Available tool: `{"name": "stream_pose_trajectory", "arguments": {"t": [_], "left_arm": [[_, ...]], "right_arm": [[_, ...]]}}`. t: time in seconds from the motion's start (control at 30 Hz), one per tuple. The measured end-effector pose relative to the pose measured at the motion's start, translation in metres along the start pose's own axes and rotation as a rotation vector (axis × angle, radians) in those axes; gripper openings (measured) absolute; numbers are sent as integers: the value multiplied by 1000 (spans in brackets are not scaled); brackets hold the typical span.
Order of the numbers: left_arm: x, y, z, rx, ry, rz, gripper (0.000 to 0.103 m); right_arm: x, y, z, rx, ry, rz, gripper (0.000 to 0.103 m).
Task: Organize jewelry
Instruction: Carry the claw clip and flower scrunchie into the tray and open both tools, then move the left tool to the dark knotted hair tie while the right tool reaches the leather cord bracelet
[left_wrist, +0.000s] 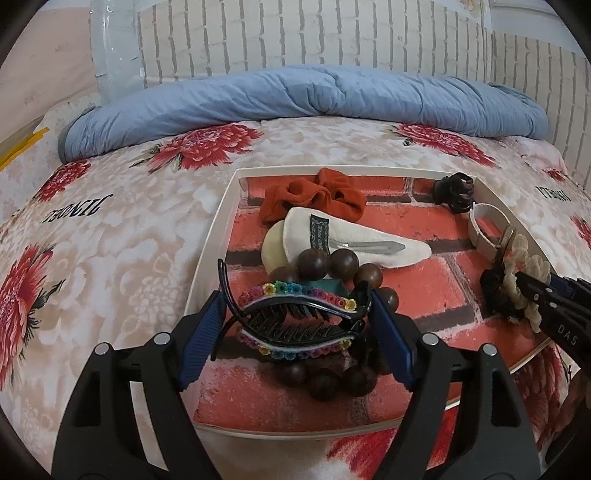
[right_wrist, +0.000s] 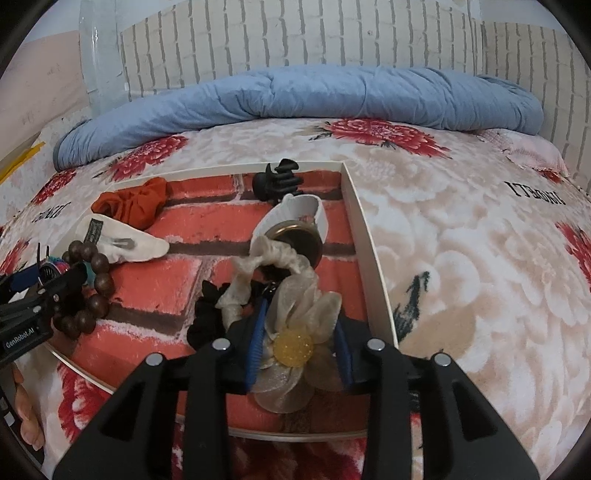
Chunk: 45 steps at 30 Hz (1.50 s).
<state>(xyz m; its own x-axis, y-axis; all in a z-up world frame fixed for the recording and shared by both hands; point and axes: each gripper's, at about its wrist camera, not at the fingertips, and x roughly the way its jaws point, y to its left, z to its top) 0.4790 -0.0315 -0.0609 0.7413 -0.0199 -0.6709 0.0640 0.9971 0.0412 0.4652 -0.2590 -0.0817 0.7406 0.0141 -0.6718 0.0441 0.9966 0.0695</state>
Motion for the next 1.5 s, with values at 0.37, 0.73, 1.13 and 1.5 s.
{"name": "stream_pose_trajectory", "arguments": {"t": [0.37, 0.73, 1.13, 1.5], "left_arm": [[-2, 1, 0, -2, -9, -8, 86], [-30, 8, 8, -34, -83, -45, 98], [-62, 21, 5, -64, -75, 11, 98], [-135, -2, -17, -21, -93, -2, 98]], "right_arm": [[-7, -3, 2, -1, -30, -5, 52], [-35, -5, 8, 5, -126, -21, 87], [-77, -21, 14, 28, -162, -83, 96], [-147, -38, -15, -74, -169, -188, 98]]}}
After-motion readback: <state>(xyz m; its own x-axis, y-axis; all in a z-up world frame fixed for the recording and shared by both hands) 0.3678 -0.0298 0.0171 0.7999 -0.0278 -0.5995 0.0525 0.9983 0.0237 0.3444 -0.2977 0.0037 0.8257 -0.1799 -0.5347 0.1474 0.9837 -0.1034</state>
